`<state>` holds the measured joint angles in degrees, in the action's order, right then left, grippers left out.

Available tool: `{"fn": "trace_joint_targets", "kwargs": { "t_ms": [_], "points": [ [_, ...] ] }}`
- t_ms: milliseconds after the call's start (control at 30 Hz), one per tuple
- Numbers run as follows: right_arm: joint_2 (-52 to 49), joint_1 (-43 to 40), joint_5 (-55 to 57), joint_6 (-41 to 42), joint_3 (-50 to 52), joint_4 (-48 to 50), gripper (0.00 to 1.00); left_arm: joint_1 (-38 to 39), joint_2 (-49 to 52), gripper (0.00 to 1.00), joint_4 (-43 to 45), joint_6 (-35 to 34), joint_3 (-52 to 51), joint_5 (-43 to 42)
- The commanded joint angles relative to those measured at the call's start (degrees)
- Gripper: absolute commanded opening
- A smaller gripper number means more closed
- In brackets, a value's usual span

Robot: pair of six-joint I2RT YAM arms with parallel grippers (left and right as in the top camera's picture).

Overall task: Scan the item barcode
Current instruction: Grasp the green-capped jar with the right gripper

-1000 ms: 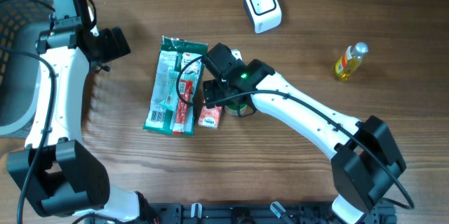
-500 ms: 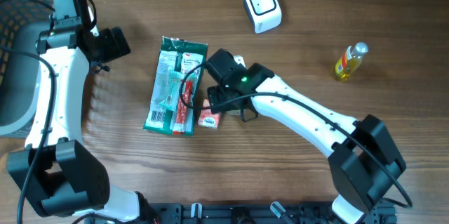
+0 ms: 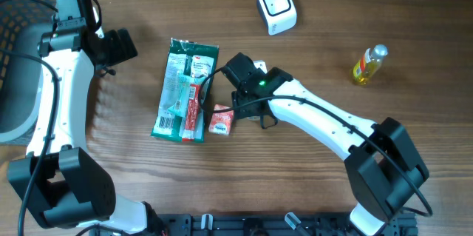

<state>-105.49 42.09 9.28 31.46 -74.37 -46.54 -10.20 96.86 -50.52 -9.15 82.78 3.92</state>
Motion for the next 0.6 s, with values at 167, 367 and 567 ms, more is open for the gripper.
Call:
{"fn": "trace_joint_targets", "kwargs": {
  "t_ms": [167,367,567],
  "points": [
    [-1.03,-2.97,1.09,0.24,0.26,-0.59,0.87,-0.20,-0.11,1.00,0.13,-0.13,0.42,-0.46],
    [-1.03,-2.95,-0.79,9.79,0.26,-1.44,0.90,-0.20,-0.11,1.00,0.13,-0.13,0.42,-0.46],
    [-1.03,-3.17,-0.76,11.15,0.33,-0.15,0.90,-0.20,-0.11,1.00,0.13,-0.13,0.42,-0.46]
  ]
}}
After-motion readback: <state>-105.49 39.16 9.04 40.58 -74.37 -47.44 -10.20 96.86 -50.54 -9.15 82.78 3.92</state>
